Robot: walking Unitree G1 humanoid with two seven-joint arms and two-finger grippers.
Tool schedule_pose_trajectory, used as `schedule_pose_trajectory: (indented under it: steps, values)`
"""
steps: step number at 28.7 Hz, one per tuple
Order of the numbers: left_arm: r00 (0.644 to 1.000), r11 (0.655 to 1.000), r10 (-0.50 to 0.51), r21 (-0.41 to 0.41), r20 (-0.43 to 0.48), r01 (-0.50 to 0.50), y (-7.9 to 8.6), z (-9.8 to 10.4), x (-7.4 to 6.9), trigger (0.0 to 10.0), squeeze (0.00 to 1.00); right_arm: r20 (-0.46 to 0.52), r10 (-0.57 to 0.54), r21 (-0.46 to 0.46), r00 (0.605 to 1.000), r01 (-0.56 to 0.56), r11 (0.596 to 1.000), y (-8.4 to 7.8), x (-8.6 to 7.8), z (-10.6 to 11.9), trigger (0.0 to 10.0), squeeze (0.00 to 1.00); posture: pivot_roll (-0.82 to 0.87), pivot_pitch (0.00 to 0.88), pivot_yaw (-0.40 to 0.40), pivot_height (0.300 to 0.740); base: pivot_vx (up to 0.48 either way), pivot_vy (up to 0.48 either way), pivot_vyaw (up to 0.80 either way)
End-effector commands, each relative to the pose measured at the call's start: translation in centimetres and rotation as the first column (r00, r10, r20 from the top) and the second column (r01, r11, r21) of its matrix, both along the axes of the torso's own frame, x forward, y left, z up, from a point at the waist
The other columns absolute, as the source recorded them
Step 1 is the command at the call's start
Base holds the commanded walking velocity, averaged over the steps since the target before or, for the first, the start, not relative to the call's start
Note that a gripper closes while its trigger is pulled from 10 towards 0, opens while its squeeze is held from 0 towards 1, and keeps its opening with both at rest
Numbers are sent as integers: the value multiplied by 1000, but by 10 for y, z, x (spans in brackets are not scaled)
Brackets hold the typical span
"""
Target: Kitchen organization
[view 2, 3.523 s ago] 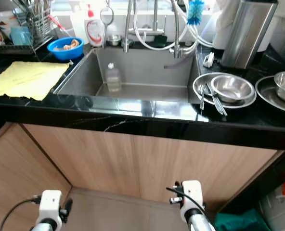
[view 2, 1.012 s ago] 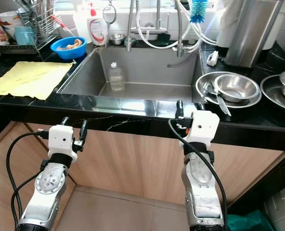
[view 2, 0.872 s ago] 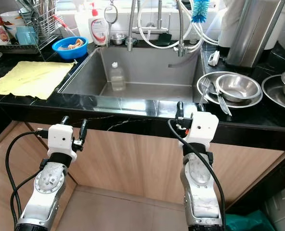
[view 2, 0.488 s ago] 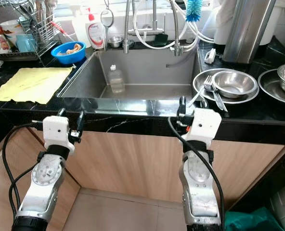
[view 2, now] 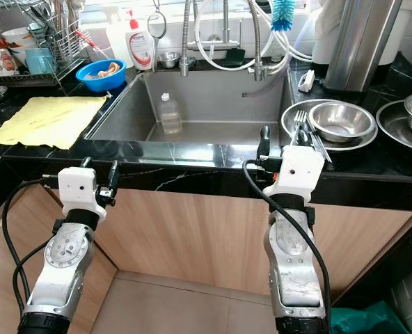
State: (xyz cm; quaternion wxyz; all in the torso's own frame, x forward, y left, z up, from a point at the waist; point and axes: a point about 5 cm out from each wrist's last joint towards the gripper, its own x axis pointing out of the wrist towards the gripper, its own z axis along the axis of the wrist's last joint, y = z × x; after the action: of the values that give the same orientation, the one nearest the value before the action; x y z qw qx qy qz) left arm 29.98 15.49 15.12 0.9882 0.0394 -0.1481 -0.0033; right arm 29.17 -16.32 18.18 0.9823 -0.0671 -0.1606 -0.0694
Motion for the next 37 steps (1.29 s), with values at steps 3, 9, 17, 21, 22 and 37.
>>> schedule_pose_trajectory:
  steps: [3, 9, 17, 21, 22, 37]
  values:
    - [999, 999, 14, -53, 38, -12, 0, 11, 9, 10000, 0, 7, 3, -35, 1000, -3, 999, 2, 1, 5, 10000, 0, -162, 0, 67, 740, 0, 0, 0]
    - [998, 995, -27, -92, 49, 31, -20, 13, 18, 10000, 0, -32, -23, -99, 999, 20, 995, -5, -5, -4, 10000, 0, -187, 0, 59, 740, 0, 0, 0]
    - [999, 996, -43, -76, 27, 45, -20, 5, 15, 10000, 0, -84, -91, 1, 992, 92, 996, -17, 4, -16, 10000, 0, -173, 0, 61, 740, 0, 0, 0]
    - [999, 997, -39, -64, 22, 40, -17, 3, 12, 10000, 0, -99, -97, 19, 990, 99, 995, -18, 10, -18, 10000, 0, -170, 0, 61, 740, 0, 0, 0]
    - [999, 997, -39, -63, 21, 40, -16, 3, 11, 10000, 0, -104, -98, 28, 990, 102, 994, -18, 11, -18, 10000, 0, -170, 0, 61, 740, 0, 0, 0]
    - [999, 997, -41, -60, 15, 42, -17, 3, 8, 10000, 0, -169, -79, 54, 982, 89, 995, -17, 27, -25, 10000, 0, -149, 0, 58, 740, 0, 0, 0]
